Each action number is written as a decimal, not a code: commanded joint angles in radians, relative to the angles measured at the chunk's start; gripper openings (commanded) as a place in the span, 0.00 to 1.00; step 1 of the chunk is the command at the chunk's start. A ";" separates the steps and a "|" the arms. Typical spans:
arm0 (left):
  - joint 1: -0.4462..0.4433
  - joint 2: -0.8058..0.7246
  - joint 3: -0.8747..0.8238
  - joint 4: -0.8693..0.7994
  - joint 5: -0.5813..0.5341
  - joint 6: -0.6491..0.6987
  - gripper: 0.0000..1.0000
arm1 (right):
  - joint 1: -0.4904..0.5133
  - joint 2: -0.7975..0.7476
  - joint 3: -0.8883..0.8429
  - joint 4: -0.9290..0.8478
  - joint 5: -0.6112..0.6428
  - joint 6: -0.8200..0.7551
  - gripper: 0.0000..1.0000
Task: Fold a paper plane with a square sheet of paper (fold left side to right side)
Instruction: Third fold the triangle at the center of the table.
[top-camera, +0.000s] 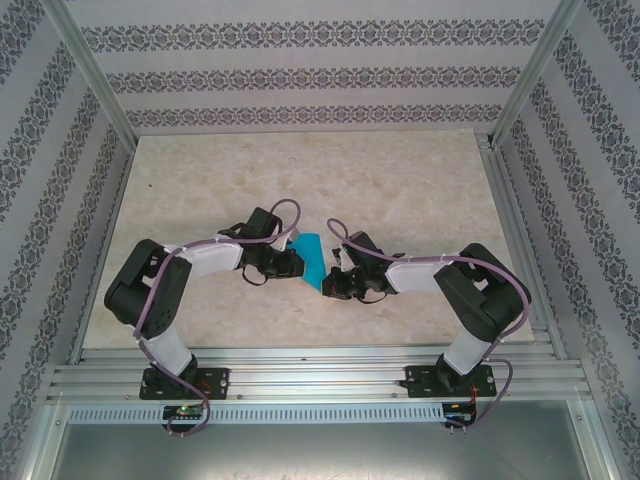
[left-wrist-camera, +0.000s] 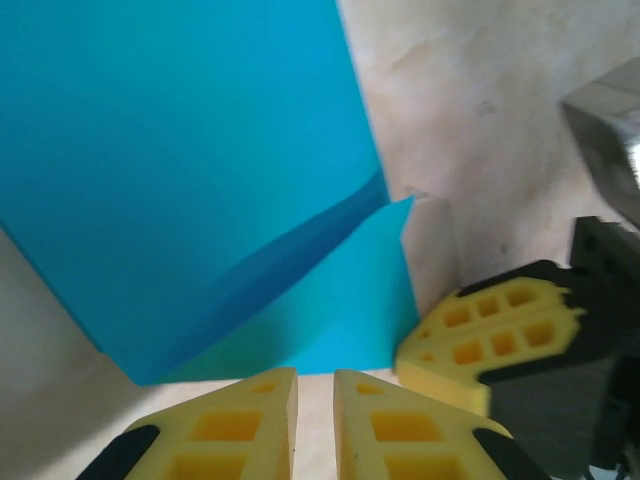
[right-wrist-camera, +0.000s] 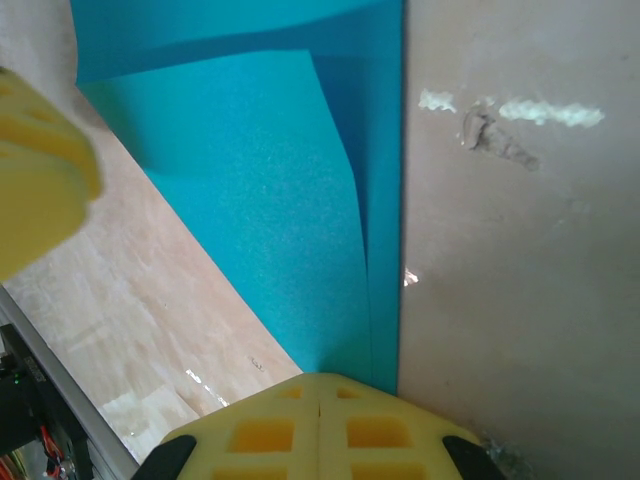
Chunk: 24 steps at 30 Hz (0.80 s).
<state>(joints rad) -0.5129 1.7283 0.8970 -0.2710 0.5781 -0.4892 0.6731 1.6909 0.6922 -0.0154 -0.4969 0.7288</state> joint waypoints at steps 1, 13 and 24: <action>0.001 0.044 0.046 0.001 -0.024 0.053 0.18 | -0.014 0.006 -0.020 -0.121 0.106 0.005 0.05; 0.001 0.125 0.062 -0.010 -0.094 0.056 0.17 | 0.066 -0.166 0.031 -0.064 0.209 0.218 0.06; 0.002 0.146 0.065 0.004 -0.098 0.040 0.16 | 0.113 0.027 0.136 0.056 0.253 0.365 0.02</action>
<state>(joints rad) -0.5129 1.8282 0.9562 -0.2775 0.5446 -0.4599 0.7837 1.6810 0.7864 0.0010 -0.2783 1.0496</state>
